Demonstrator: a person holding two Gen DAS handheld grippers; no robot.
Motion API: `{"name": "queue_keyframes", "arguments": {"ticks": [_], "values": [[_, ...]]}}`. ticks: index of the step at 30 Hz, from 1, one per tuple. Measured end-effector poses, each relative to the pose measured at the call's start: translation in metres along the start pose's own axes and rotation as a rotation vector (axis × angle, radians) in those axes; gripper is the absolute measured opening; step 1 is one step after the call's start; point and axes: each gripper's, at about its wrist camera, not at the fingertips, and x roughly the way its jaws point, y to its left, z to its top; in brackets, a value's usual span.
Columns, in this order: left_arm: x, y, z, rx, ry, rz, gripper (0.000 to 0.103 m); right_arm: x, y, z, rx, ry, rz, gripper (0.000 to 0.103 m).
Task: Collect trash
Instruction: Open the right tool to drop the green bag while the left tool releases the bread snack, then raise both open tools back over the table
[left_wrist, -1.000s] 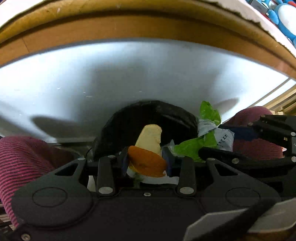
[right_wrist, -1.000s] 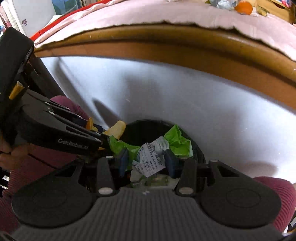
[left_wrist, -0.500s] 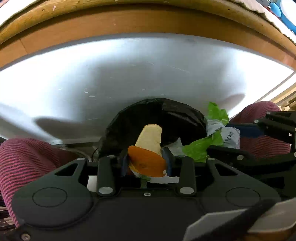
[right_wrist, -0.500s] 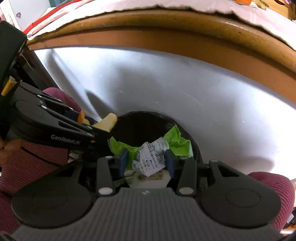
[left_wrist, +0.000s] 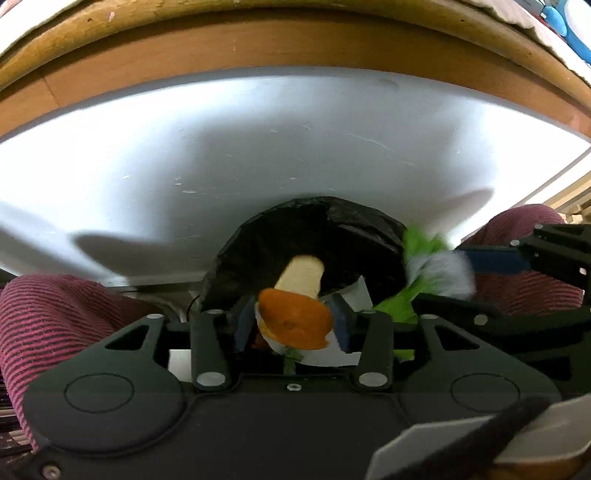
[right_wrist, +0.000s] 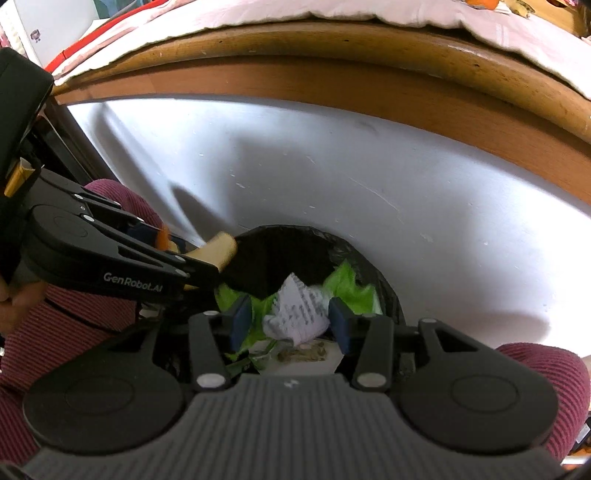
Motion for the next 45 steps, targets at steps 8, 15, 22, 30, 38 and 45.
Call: {"name": "queue_keyframes", "arguments": {"ticks": [8, 15, 22, 30, 38, 45], "values": [[-0.005, -0.003, -0.001, 0.014, -0.016, 0.027, 0.057, -0.003, -0.002, 0.001, 0.011, -0.008, -0.003, 0.066], [-0.015, -0.004, 0.0, 0.008, -0.044, 0.025, 0.058, -0.012, -0.004, 0.002, 0.019, -0.033, -0.013, 0.066], [-0.05, 0.0, 0.01, 0.012, -0.152, 0.004, 0.058, -0.036, -0.006, 0.01, 0.025, -0.105, -0.018, 0.067], [-0.115, 0.004, 0.024, 0.03, -0.349, -0.088, 0.058, -0.09, -0.018, 0.03, 0.041, -0.267, 0.012, 0.071], [-0.153, 0.009, 0.056, 0.0, -0.508, -0.1, 0.061, -0.127, -0.028, 0.062, 0.001, -0.42, -0.047, 0.074], [-0.144, 0.014, 0.097, -0.033, -0.593, -0.039, 0.065, -0.129, -0.045, 0.086, 0.013, -0.494, -0.122, 0.076]]}}
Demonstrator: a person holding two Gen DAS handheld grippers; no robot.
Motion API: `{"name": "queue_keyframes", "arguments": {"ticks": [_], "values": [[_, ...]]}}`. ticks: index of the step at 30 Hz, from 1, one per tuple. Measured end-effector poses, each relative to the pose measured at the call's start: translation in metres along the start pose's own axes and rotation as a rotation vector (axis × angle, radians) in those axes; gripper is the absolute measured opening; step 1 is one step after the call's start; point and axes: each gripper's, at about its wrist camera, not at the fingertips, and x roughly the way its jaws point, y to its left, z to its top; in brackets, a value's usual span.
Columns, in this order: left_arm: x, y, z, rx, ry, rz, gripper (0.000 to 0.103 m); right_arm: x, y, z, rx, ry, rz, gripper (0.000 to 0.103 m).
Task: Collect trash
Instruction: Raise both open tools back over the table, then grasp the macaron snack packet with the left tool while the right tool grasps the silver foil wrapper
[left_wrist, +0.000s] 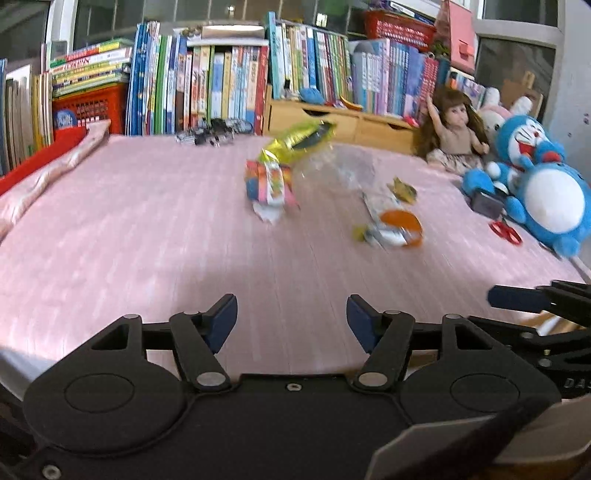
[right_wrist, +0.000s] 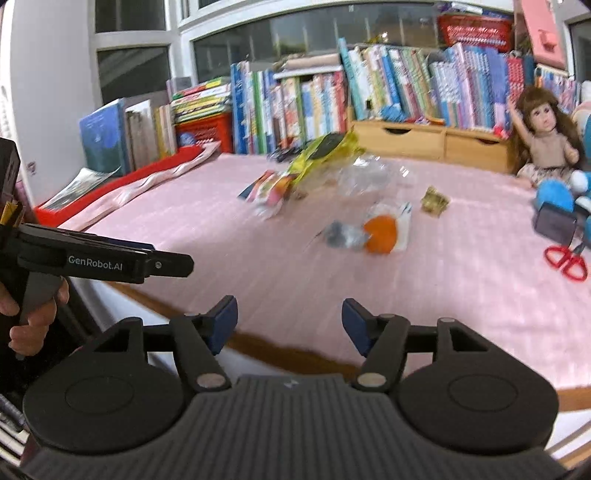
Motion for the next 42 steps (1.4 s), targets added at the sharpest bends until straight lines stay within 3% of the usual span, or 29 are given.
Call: {"name": "queue_keyframes", "arguments": {"ticks": [9, 20, 32, 38, 40, 42], "values": [[0.051, 0.005, 0.043, -0.003, -0.068, 0.057, 0.07, 0.032, -0.022, 0.022, 0.002, -0.044, -0.078, 0.076], [0.121, 0.009, 0.085, -0.028, -0.135, 0.086, 0.074, 0.097, -0.027, 0.037, -0.044, -0.021, -0.066, 0.076], [0.168, 0.005, 0.089, 0.022, -0.091, 0.124, 0.074, 0.125, -0.024, 0.036, -0.135, -0.006, -0.077, 0.076], [0.175, 0.006, 0.086, 0.025, -0.091, 0.108, 0.068, 0.135, -0.02, 0.035, -0.178, 0.026, -0.055, 0.068], [0.177, 0.007, 0.087, 0.015, -0.093, 0.107, 0.061, 0.143, -0.023, 0.039, -0.156, 0.045, -0.056, 0.06], [0.179, 0.009, 0.088, -0.001, -0.083, 0.099, 0.048, 0.148, -0.026, 0.041, -0.131, 0.065, -0.05, 0.043]]}}
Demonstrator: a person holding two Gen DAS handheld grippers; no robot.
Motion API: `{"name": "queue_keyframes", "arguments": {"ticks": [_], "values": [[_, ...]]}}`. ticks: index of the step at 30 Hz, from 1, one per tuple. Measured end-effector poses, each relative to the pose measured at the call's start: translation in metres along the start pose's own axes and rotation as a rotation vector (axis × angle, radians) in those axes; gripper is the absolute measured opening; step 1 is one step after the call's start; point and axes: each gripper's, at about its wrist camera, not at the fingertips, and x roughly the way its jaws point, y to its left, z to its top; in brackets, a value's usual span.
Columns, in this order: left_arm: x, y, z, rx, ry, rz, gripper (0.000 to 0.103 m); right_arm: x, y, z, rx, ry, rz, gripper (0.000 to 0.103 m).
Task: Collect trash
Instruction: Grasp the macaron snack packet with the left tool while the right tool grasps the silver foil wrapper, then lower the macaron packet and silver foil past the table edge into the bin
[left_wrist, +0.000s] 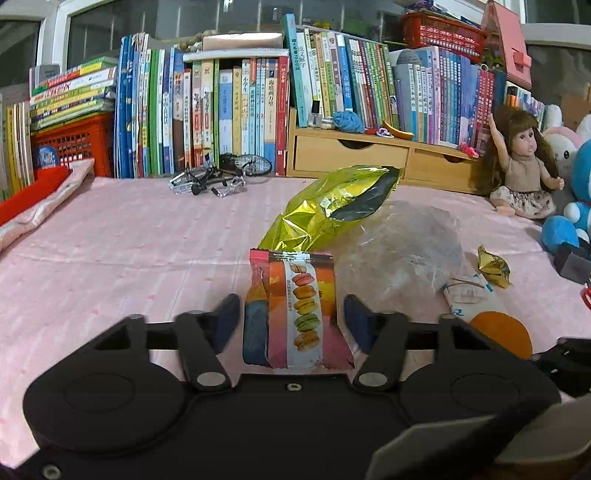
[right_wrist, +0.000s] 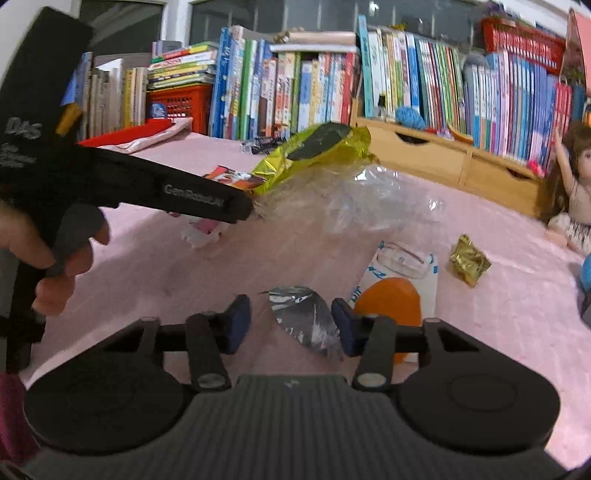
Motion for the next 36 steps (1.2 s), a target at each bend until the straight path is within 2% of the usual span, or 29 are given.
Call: {"name": "queue_keyframes", "arguments": {"ticks": [2, 7, 14, 24, 28, 36], "values": [[0.0, 0.002, 0.001, -0.01, 0.013, -0.008, 0.042, 0.001, -0.001, 0.001, 0.012, 0.0, -0.005, 0.033], [-0.013, -0.002, -0.001, 0.033, -0.017, 0.001, 0.039, -0.005, -0.001, -0.001, 0.02, -0.021, -0.007, 0.031], [-0.041, -0.004, -0.005, 0.033, -0.031, -0.031, 0.039, -0.022, -0.001, -0.001, 0.038, -0.05, -0.004, 0.031], [-0.099, -0.003, -0.024, 0.025, -0.044, -0.076, 0.039, -0.053, 0.004, -0.012, 0.045, -0.07, 0.032, 0.031], [-0.128, -0.009, -0.038, 0.083, -0.059, -0.068, 0.039, -0.068, 0.009, -0.021, 0.041, -0.072, 0.057, 0.031], [-0.166, -0.01, -0.064, 0.074, -0.004, -0.123, 0.039, -0.096, 0.015, -0.041, 0.052, -0.061, 0.115, 0.031]]}}
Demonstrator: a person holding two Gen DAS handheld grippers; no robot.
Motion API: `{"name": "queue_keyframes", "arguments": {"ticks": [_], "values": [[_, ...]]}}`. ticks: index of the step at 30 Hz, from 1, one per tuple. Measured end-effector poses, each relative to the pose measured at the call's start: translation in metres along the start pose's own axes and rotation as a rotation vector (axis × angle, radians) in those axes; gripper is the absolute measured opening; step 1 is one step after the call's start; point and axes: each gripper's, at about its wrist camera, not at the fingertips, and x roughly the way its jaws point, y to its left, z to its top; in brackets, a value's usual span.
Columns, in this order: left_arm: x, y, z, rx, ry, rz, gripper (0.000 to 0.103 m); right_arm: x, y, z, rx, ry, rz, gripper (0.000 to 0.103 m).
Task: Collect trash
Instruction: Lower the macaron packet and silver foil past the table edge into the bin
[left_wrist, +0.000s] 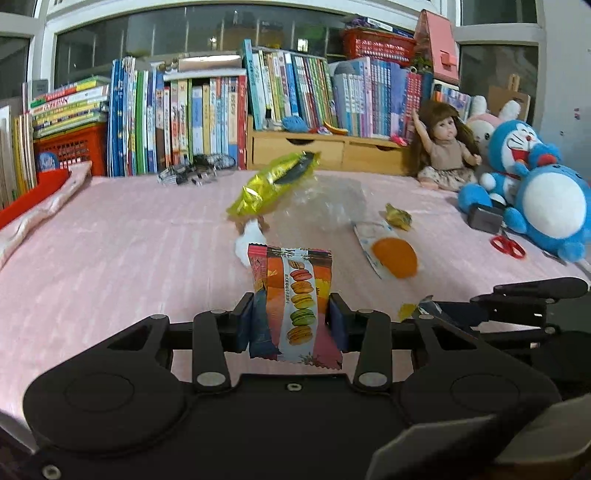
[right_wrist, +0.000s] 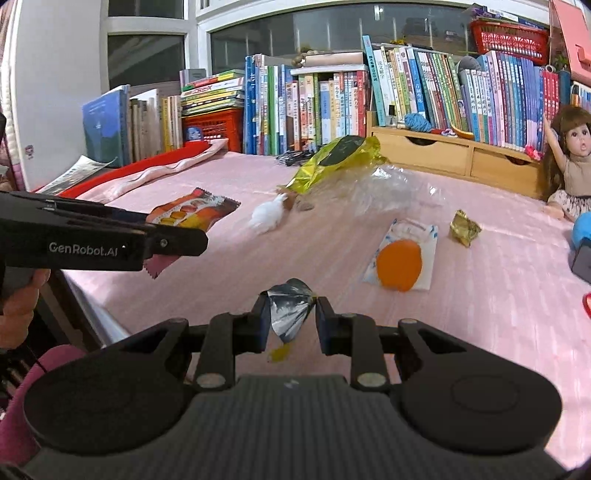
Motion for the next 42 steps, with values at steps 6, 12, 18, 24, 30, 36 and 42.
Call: {"name": "queue_keyframes", "arguments": {"ticks": [6, 12, 18, 24, 30, 36, 42], "values": [[-0.022, 0.009, -0.02, -0.056, 0.076, -0.041, 0.039, -0.014, 0.006, -0.018, 0.017, 0.028, 0.03, 0.032], [-0.037, 0.02, -0.045, -0.094, 0.169, -0.053, 0.039, -0.025, 0.012, -0.032, 0.041, 0.04, 0.065, 0.031], [-0.05, 0.021, -0.067, -0.066, 0.233, -0.064, 0.039, -0.037, 0.017, -0.043, 0.055, 0.059, 0.092, 0.032], [-0.048, 0.018, -0.089, -0.063, 0.317, -0.086, 0.039, -0.035, 0.024, -0.061, 0.071, 0.128, 0.123, 0.032], [-0.037, 0.015, -0.116, -0.066, 0.413, -0.096, 0.039, -0.022, 0.029, -0.083, 0.104, 0.212, 0.142, 0.032], [-0.02, 0.013, -0.14, -0.067, 0.503, -0.069, 0.04, -0.007, 0.035, -0.106, 0.122, 0.304, 0.141, 0.033], [-0.009, 0.012, -0.156, -0.07, 0.566, -0.062, 0.04, 0.002, 0.04, -0.12, 0.143, 0.353, 0.143, 0.033]]}}
